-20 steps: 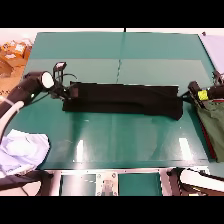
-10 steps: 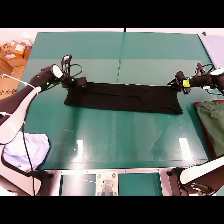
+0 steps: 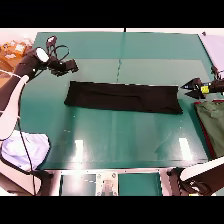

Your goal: Fold the shirts.

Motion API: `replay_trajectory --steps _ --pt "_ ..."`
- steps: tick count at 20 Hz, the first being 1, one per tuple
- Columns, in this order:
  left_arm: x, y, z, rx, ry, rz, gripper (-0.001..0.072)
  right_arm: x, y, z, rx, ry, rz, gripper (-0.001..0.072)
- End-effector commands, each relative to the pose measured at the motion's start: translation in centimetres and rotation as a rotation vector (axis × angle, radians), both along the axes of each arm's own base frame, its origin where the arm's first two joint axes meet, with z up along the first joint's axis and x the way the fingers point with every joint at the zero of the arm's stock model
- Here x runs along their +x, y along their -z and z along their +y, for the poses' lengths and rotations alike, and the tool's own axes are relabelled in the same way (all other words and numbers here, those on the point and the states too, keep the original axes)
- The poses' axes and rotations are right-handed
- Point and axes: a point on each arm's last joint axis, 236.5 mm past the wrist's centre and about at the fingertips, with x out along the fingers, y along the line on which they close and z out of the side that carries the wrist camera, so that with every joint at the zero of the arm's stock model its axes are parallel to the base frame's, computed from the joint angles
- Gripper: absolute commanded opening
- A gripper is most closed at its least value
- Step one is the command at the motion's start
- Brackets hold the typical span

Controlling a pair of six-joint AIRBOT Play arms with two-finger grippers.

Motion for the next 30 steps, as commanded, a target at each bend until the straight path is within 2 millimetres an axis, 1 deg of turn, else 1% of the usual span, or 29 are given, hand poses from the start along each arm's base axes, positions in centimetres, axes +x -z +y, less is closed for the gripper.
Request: replay_trajectory --steps 1,2,4,5,7,9,10,11,12,13,14,16,17,19,20,21,23,25,26,27,28,29,30 --pt "-1.1 -0.2 0.0 -0.026 0.004 0.064 0.0656 -2.0 2.5 0.2 0.033 -0.07 0.027 0.0596" --pt "-1.3 -0.3 -0.3 -0.039 0.007 0.072 0.0656 -2.1 3.4 0.8 0.054 -0.084 0.045 0.0596" --pt "-1.6 -0.2 -0.5 -0.046 0.012 0.084 0.0656 -2.4 4.9 3.1 0.111 -0.159 0.058 0.0596" --pt "-1.7 -0.1 -0.5 -0.047 0.015 0.093 0.0656 -2.5 5.1 4.3 0.14 -0.195 0.056 0.0596" --pt "-2.2 0.1 -0.6 -0.046 0.023 0.111 0.0656 -2.4 5.1 6.1 0.166 -0.257 0.041 0.0596" --pt "-2.5 0.2 -0.7 -0.045 0.03 0.124 0.0656 -1.9 4.8 7.2 0.156 -0.287 0.035 0.0595" --pt "-2.7 0.3 -0.8 -0.049 0.033 0.133 0.0656 -1.7 4.6 7.5 0.151 -0.296 0.031 0.0488" --pt "-2.9 0.4 -0.9 -0.052 0.037 0.141 0.0655 -1.2 4.3 7.5 0.142 -0.303 0.02 0.0106" --pt "-3.1 0.4 -1.0 -0.055 0.04 0.15 0.0655 -0.7 3.9 7.4 0.135 -0.299 0.008 0.0048" --pt "-3.2 0.4 -1.2 -0.062 0.043 0.155 0.0654 -0.2 3.3 7.2 0.13 -0.283 0.002 0.0025" --pt "-3.2 0.3 -1.3 -0.071 0.043 0.156 0.0552 0.3 2.6 6.9 0.123 -0.273 -0.004 0.0025" --pt "-3.3 -0.1 -2.2 -0.102 0.074 0.146 0.0038 0.8 0.7 6.7 0.117 -0.27 -0.015 0.0024" --pt "-3.3 -0.6 -3.1 -0.134 0.098 0.132 0.0029 0.9 -0.5 6.7 0.111 -0.282 -0.027 0.0024" --pt "-3.3 -1.5 -5.5 -0.21 0.121 0.118 0.0028 1.2 -3.9 7.1 0.08 -0.299 -0.069 0.0025" --pt "-3.4 -1.5 -7.1 -0.21 0.145 0.108 0.0029 1.4 -6.0 7.5 0.057 -0.307 -0.1 0.0024" --pt "-3.7 -1.0 -9.2 -0.209 0.176 0.107 0.0028 1.4 -8.0 8.1 0.038 -0.313 -0.125 0.0024" --pt "-5.1 1.0 -15.2 -0.214 0.257 0.118 0.0028 0.6 -12.5 10.0 0.017 -0.335 -0.153 0.0025" --pt "-7.5 3.6 -22.6 -0.246 0.352 0.125 0.0029 -0.7 -16.8 13.0 0.003 -0.382 -0.198 0.0025" --pt "-8.8 4.7 -26.6 -0.277 0.393 0.109 0.0029 -1.2 -19.1 14.8 0.001 -0.406 -0.244 0.0025" --pt "-9.7 5.5 -29.9 -0.315 0.41 0.091 0.0029 -1.6 -21.1 16.5 0.011 -0.415 -0.275 0.0025" --pt "-10.6 6.0 -32.8 -0.356 0.413 0.07 0.0029 -2.1 -23.1 18.1 0.023 -0.43 -0.309 0.0025" --pt "-11.2 6.3 -34.9 -0.391 0.402 0.052 0.0029 -2.5 -24.6 19.6 0.036 -0.444 -0.334 0.0025" --pt "-11.6 6.7 -36.5 -0.42 0.384 0.044 0.0029 -2.9 -25.7 20.9 0.047 -0.451 -0.342 0.0025"
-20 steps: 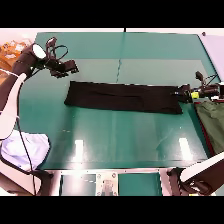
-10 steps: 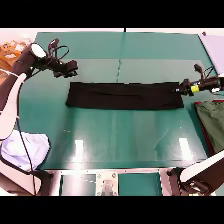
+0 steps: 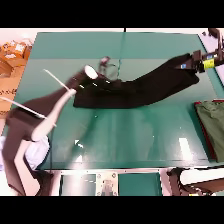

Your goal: Fold the shirts.

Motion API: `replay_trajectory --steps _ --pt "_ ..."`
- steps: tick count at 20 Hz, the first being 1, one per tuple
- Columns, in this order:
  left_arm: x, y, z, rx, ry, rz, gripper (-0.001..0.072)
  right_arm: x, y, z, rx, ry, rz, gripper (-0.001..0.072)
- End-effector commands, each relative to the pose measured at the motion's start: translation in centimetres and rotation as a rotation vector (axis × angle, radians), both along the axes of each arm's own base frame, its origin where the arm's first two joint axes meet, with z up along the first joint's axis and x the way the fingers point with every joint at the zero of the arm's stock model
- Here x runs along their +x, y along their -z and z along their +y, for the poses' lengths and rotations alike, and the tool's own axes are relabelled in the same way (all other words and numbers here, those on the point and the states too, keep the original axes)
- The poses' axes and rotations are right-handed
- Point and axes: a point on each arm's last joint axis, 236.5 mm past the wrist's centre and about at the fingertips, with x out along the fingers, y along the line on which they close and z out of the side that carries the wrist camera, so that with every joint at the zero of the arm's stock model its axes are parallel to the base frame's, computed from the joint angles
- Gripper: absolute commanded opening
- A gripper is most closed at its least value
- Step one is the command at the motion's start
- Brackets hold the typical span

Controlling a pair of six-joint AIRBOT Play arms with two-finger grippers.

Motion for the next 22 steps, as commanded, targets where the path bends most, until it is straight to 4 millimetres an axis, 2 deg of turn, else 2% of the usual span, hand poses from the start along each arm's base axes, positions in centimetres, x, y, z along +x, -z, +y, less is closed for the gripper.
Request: replay_trajectory --steps 1,3,6,8,10,12,14,15,17,19,22 --pt "-2.0 1.4 -7.2 -0.115 -0.046 -0.025 0.0029 -1.8 -5.1 4.8 0.045 -0.04 -0.047 0.0025" --pt "-2.6 2.2 -7.9 -0.11 -0.043 -0.023 0.0029 -2.0 -5.3 6.4 0.054 -0.052 -0.033 0.0025" --pt "-3.4 2.9 -7.5 -0.094 0.0 0.008 0.0029 -1.6 -5.5 7.6 0.059 -0.057 -0.048 0.0025" --pt "-3.8 2.2 -6.3 -0.082 0.102 0.024 0.0029 -1.1 -5.6 7.8 0.063 -0.042 -0.062 0.0025" --pt "-3.4 0.3 -3.7 -0.077 0.208 0.047 0.0028 -1.0 -5.7 8.0 0.065 -0.041 -0.069 0.0025" --pt "-1.5 -2.3 1.1 -0.017 0.264 0.05 0.0027 -0.8 -5.9 9.1 0.069 -0.051 -0.084 0.0025" --pt "1.4 -4.8 8.5 0.142 0.217 0.047 0.0027 -0.3 -6.2 11.3 0.078 -0.068 -0.113 0.0025" --pt "2.7 -6.0 12.9 0.235 0.168 0.048 0.0028 0.0 -6.2 13.0 0.086 -0.082 -0.128 0.0025" --pt "4.2 -8.6 20.5 0.343 0.069 0.028 0.0029 0.6 -5.1 17.0 0.111 -0.103 -0.134 0.0025" --pt "4.5 -11.1 26.3 0.377 -0.012 0.03 0.0029 1.1 -2.1 22.2 0.131 -0.136 -0.111 0.0025" --pt "4.5 -13.5 31.8 0.378 -0.105 0.031 0.0029 1.6 4.5 31.8 0.145 -0.154 -0.085 0.0026"
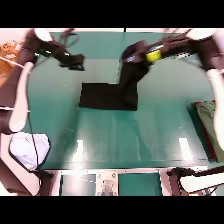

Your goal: Fold the shirts.

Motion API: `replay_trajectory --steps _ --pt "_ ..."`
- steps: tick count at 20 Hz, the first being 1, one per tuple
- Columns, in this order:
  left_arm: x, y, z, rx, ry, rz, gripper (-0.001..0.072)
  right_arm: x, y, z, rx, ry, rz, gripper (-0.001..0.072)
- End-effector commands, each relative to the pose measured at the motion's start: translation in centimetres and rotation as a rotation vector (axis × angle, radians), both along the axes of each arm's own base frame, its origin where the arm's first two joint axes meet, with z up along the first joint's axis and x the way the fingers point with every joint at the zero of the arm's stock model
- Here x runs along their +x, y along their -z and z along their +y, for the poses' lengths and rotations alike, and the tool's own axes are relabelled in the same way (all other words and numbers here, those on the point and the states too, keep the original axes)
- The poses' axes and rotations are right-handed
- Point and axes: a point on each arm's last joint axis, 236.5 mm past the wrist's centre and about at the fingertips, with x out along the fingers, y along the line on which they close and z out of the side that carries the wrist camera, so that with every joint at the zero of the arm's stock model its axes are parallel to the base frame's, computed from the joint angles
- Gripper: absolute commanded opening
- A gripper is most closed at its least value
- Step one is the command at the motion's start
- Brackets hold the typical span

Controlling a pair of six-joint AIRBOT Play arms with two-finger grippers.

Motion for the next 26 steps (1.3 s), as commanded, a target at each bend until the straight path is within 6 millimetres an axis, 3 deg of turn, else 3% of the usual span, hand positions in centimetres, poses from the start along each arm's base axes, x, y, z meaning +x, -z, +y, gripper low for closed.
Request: replay_trajectory --steps 1,2,4,6,7,8,9,10,12,14,18,20,21,22,23,24,26 --pt "-0.7 -2.4 8.3 0.069 -0.122 0.016 0.0029 0.7 7.2 11.4 0.024 0.019 -0.011 0.0026" --pt "-0.7 -2.5 9.2 0.069 -0.138 0.02 0.0029 0.6 9.9 14.8 0.033 0.037 -0.013 0.0052" --pt "-1.0 -2.3 10.5 0.073 -0.154 0.039 0.0029 -0.2 15.1 20.4 0.063 0.101 0.01 0.0439" --pt "-1.0 -2.3 11.0 0.079 -0.154 0.038 0.0029 -1.0 17.9 22.1 0.08 0.122 0.073 0.0466" --pt "-1.0 -2.2 11.1 0.083 -0.155 0.037 0.0029 -0.7 18.2 21.5 0.069 0.121 0.077 0.0394" --pt "-0.9 -2.3 11.1 0.083 -0.157 0.035 0.0029 -0.1 18.0 20.4 0.068 0.119 0.09 0.0211" --pt "-0.9 -2.3 11.0 0.081 -0.157 0.032 0.0029 0.8 17.5 18.7 0.069 0.121 0.109 0.0073" --pt "-0.8 -2.3 11.1 0.082 -0.159 0.03 0.0029 1.8 17.0 16.8 0.07 0.122 0.122 0.0024" --pt "-0.6 -2.4 11.1 0.081 -0.162 0.022 0.0029 3.8 15.7 11.7 0.067 0.128 0.158 0.0024" --pt "-0.7 -2.3 11.1 0.082 -0.162 0.024 0.0028 5.2 15.1 5.4 -0.003 0.126 0.16 0.0023" --pt "-0.5 -2.3 11.4 0.091 -0.168 0.017 0.0028 5.9 14.8 -9.3 -0.174 0.23 0.219 0.0024" --pt "-0.5 -2.3 11.4 0.091 -0.169 0.016 0.0029 5.2 15.9 -15.1 -0.217 0.307 0.278 0.0026" --pt "-0.4 -2.3 11.3 0.091 -0.171 0.012 0.0029 4.4 17.0 -16.7 -0.214 0.326 0.328 0.0153" --pt "-0.2 -2.4 11.4 0.09 -0.174 0.006 0.0029 3.5 18.5 -17.7 -0.213 0.343 0.379 0.0473" --pt "-0.1 -2.4 11.4 0.089 -0.175 0.002 0.0029 2.6 19.9 -17.9 -0.212 0.347 0.417 0.0564" --pt "-0.1 -2.4 11.4 0.089 -0.176 0.002 0.0029 2.0 21.3 -17.6 -0.206 0.349 0.442 0.0564" --pt "-0.1 -2.4 11.4 0.089 -0.176 0.002 0.0029 1.3 23.2 -14.8 -0.141 0.332 0.469 0.0564"
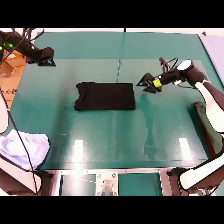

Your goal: Fold the shirts.

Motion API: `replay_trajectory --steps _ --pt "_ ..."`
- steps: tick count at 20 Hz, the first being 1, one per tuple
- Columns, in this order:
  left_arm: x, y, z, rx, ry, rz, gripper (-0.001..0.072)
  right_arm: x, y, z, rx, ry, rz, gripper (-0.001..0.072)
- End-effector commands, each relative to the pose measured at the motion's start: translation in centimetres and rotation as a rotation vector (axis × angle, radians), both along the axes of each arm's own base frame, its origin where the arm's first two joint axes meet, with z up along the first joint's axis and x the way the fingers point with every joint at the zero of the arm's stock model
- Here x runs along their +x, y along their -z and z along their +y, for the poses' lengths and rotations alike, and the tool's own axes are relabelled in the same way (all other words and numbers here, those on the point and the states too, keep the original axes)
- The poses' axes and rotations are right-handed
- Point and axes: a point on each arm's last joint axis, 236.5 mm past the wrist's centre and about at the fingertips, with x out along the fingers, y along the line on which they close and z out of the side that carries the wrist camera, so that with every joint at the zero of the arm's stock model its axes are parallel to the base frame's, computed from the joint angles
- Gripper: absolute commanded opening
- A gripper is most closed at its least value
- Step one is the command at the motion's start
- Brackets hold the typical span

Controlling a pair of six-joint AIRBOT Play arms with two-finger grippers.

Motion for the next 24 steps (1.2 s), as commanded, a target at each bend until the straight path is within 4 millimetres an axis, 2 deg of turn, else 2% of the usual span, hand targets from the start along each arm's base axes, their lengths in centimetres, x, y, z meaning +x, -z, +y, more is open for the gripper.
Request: replay_trajectory --steps 1,4,6,7,8,9,11,12,13,15,16,18,21,24 --pt "0.1 -0.1 0.0 -0.001 -0.002 -0.006 0.0029 -1.7 3.0 2.5 0.098 0.008 0.052 0.0564" --pt "0.1 -0.1 0.0 -0.001 -0.002 -0.006 0.0029 -1.6 3.6 8.3 0.201 -0.036 0.036 0.0564" --pt "0.1 -0.1 0.0 -0.001 -0.002 -0.005 0.0029 -1.3 2.4 11.4 0.254 -0.068 0.001 0.0559" --pt "0.1 -0.1 0.0 -0.001 -0.001 -0.005 0.0029 -1.1 1.5 12.3 0.264 -0.089 -0.022 0.0444" --pt "0.1 -0.1 0.0 -0.001 -0.001 -0.005 0.0028 -0.6 0.3 13.0 0.272 -0.113 -0.05 0.0147" --pt "0.1 -0.1 0.0 -0.001 -0.001 -0.004 0.0029 0.0 -1.4 13.4 0.282 -0.136 -0.085 0.0025" --pt "0.0 0.0 0.0 0.0 0.0 -0.002 0.0029 1.7 -5.6 13.1 0.296 -0.158 -0.181 0.0024" --pt "0.0 0.0 0.0 0.0 0.0 -0.002 0.0029 2.7 -8.3 12.0 0.287 -0.151 -0.247 0.0024" --pt "0.0 0.0 0.0 0.0 0.001 -0.002 0.0028 3.6 -11.0 10.2 0.27 -0.133 -0.312 0.0024" --pt "-0.1 0.0 0.0 0.0 0.003 0.005 0.0029 4.7 -16.6 4.8 0.235 -0.039 -0.41 0.0024" --pt "-0.2 0.0 0.0 0.0 0.004 0.006 0.0029 4.6 -19.0 1.4 0.208 0.02 -0.444 0.0024" --pt "-0.2 0.0 0.0 0.0 0.004 0.006 0.0029 3.7 -22.7 -6.0 0.144 0.145 -0.482 0.0024" --pt "-0.1 0.0 0.0 0.002 0.01 0.003 0.0029 0.7 -26.6 -16.0 0.062 0.316 -0.529 0.0024" --pt "-0.1 0.0 -0.1 0.002 0.01 0.002 0.0029 -3.0 -28.9 -25.5 -0.023 0.524 -0.559 0.0024"
